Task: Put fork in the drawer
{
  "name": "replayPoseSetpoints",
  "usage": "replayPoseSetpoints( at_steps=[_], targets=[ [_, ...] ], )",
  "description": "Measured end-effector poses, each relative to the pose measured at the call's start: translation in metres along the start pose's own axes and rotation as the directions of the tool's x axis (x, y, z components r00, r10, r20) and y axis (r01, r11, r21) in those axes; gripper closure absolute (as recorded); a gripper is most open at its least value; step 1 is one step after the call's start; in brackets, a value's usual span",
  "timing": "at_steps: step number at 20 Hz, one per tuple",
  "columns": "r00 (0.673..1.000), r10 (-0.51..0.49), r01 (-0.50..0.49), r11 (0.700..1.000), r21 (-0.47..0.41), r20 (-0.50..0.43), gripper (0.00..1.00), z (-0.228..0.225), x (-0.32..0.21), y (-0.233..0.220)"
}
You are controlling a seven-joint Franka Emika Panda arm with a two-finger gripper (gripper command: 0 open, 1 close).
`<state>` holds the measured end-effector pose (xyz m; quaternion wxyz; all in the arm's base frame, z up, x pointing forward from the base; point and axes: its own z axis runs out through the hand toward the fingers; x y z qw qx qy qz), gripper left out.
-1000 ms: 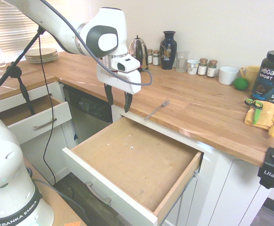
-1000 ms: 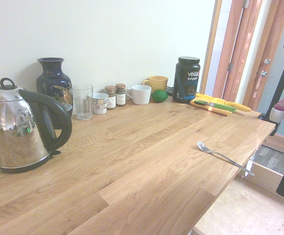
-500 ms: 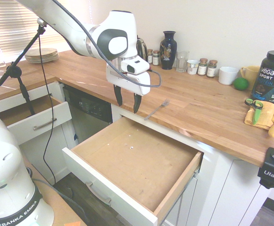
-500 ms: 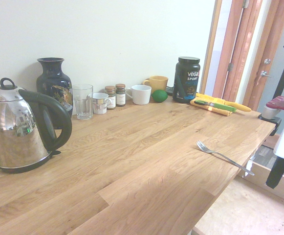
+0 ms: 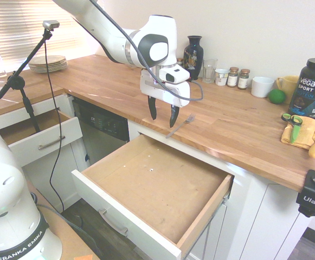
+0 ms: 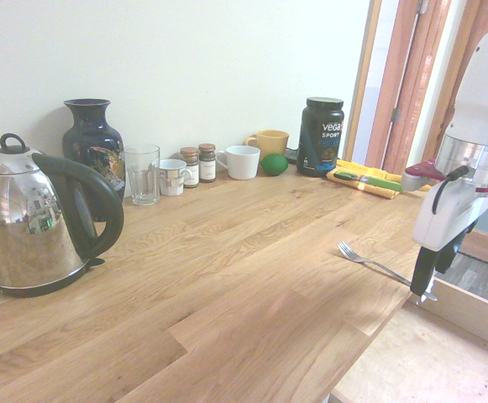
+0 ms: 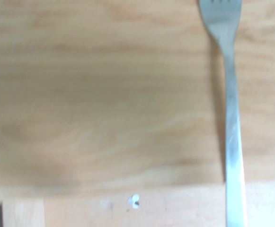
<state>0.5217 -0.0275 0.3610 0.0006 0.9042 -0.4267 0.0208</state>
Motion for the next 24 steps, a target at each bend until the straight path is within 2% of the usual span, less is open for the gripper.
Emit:
replayPoseSetpoints(
  at_steps=[19, 20, 24],
  targets=[
    [0.999, 0.040, -0.040, 0.999, -0.036, 0.006, 0.00, 0.026, 0.066, -0.035],
    [0.999, 0.042, -0.042, 0.998, -0.038, 0.006, 1.00, 0.027, 0.071, -0.037],
    [0.999, 0.039, -0.039, 0.998, -0.039, 0.003, 1.00, 0.028, 0.082, -0.047]
  ],
)
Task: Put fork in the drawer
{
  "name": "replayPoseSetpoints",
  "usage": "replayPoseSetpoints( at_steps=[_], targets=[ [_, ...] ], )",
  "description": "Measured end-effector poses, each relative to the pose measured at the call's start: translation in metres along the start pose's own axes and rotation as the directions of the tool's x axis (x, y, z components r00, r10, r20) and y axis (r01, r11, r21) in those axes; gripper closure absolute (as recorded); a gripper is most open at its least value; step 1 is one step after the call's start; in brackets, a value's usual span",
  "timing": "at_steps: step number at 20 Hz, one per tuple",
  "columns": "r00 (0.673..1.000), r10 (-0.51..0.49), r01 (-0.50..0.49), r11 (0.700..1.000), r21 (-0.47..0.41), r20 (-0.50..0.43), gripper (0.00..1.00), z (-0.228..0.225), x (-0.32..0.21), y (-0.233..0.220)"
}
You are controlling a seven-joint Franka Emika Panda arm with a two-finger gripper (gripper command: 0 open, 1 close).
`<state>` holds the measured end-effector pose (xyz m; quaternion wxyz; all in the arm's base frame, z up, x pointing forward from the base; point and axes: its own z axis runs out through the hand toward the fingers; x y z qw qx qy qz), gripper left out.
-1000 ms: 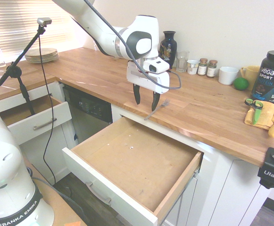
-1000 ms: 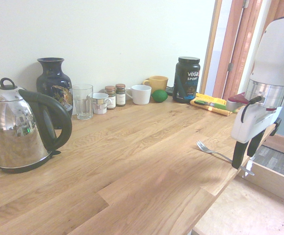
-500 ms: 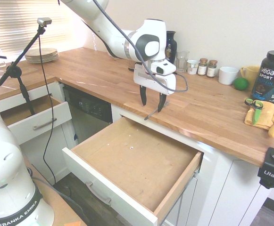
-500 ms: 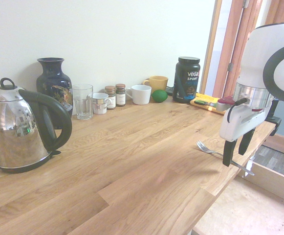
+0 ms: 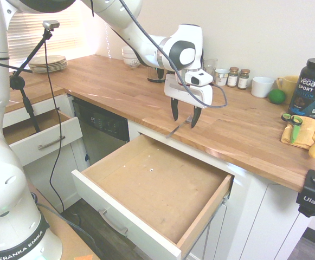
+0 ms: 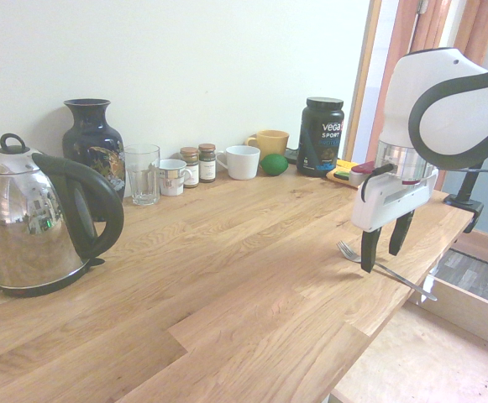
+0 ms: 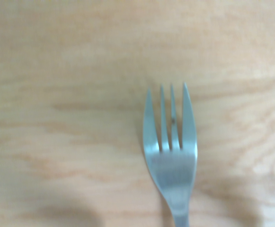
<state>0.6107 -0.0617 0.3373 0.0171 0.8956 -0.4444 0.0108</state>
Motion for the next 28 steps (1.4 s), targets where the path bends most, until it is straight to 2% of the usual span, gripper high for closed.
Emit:
replayPoseSetpoints(
  at_steps=[28],
  targets=[
    [1.000, -0.021, 0.021, 1.000, -0.019, 0.018, 1.00, 0.009, -0.010, -0.013]
  ],
)
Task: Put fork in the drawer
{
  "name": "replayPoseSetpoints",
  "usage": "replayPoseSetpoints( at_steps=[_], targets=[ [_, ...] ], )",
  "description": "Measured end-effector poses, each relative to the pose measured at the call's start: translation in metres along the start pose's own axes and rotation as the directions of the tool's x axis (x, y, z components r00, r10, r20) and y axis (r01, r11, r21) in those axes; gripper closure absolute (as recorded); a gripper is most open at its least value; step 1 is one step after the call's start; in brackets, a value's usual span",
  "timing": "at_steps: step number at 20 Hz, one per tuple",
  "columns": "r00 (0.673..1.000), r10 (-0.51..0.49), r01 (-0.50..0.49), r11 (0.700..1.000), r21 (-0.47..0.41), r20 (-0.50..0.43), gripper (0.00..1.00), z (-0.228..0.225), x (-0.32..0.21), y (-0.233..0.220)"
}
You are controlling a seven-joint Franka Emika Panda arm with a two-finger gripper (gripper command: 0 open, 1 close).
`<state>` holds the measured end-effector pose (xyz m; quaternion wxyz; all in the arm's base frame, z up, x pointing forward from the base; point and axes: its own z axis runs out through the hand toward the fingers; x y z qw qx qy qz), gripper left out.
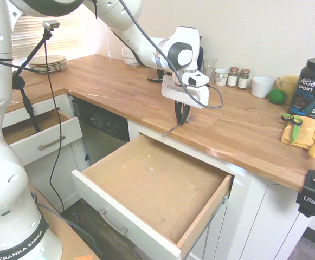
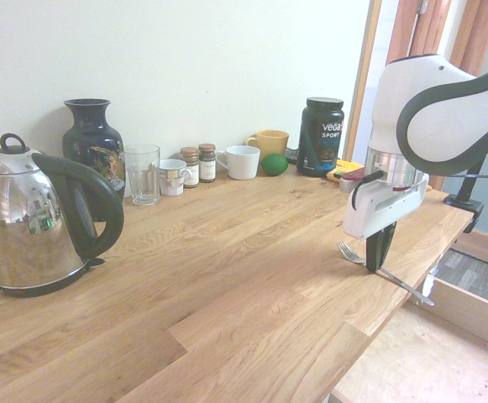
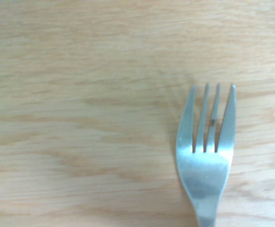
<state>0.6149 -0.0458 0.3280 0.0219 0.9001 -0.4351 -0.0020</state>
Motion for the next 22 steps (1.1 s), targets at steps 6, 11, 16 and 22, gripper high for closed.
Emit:
replayPoseSetpoints(
  at_steps=[6, 11, 16, 22],
  targets=[
    [1.000, -0.001, 0.001, 1.000, 0.000, 0.000, 1.00, 0.000, 0.000, 0.000],
    [1.000, -0.002, 0.002, 1.000, 0.001, -0.001, 1.00, -0.001, -0.001, -0.001],
    [1.000, -0.007, 0.007, 1.000, 0.010, -0.009, 1.00, -0.007, -0.003, -0.003],
    [0.999, -0.009, 0.011, 0.999, 0.042, -0.035, 1.00, -0.035, -0.006, -0.003]
  ],
)
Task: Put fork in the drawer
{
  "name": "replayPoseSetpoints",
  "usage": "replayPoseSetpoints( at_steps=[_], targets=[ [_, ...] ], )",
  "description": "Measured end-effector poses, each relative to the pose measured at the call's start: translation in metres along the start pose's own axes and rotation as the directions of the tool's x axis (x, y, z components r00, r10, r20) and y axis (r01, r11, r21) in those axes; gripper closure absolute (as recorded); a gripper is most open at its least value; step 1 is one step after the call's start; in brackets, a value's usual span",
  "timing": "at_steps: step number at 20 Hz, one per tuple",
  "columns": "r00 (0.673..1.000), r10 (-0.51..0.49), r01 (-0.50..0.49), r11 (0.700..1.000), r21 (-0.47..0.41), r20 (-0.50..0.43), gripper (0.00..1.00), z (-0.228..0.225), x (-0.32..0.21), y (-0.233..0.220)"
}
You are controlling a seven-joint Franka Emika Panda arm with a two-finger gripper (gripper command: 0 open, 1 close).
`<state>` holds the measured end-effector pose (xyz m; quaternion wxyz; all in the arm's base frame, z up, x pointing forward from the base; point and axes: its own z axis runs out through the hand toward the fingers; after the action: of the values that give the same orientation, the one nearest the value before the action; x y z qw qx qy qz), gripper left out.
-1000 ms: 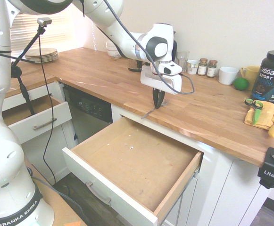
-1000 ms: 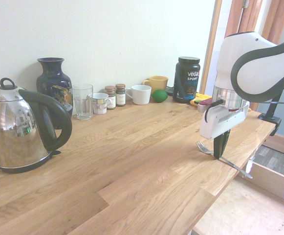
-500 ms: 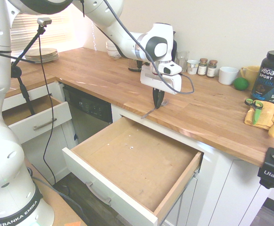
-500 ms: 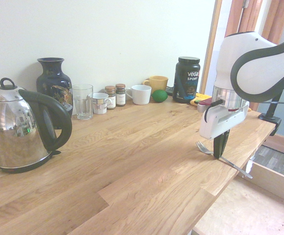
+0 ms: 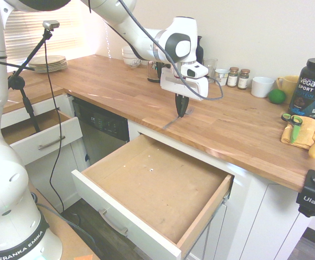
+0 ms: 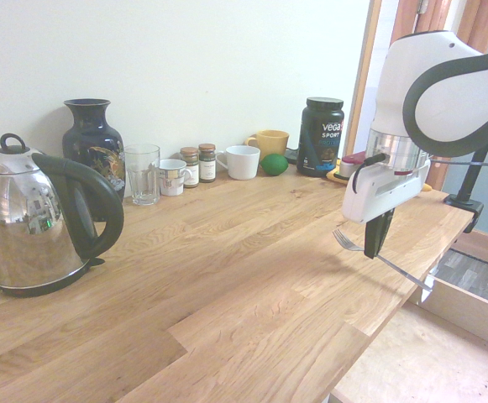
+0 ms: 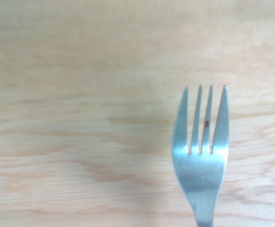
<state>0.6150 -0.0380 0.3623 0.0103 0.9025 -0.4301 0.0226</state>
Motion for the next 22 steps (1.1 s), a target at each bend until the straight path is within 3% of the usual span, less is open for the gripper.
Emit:
replayPoseSetpoints(
  at_steps=[10, 22],
  targets=[
    [1.000, -0.001, 0.001, 1.000, 0.005, 0.008, 1.00, -0.017, -0.035, 0.038],
    [0.999, 0.025, -0.025, 1.000, -0.004, 0.034, 1.00, 0.042, -0.101, 0.125]
  ],
)
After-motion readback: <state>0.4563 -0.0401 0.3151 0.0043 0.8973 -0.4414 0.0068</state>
